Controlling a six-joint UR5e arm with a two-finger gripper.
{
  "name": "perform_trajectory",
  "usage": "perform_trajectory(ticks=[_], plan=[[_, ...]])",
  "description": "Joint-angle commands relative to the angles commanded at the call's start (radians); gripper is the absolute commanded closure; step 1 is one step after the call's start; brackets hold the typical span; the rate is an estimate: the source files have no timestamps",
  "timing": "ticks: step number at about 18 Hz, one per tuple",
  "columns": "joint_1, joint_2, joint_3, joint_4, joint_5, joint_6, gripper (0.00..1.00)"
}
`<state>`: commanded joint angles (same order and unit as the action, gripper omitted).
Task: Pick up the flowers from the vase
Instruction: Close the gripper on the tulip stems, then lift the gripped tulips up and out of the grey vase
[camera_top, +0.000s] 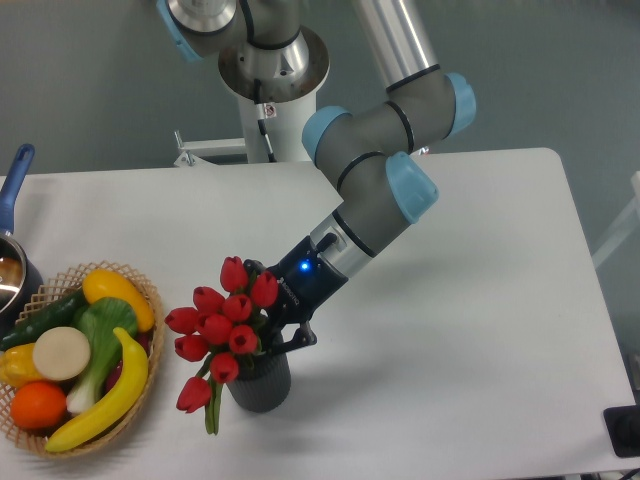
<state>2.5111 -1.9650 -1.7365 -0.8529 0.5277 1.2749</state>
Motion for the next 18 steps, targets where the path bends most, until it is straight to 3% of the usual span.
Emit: perform_trajectory(ticks=[4,18], plan=[[0.006,0.005,-0.002,0.002,-0.002,-0.009,0.64],[0.040,0.126,0.000,0.002,-0.132,-0.175,0.64]])
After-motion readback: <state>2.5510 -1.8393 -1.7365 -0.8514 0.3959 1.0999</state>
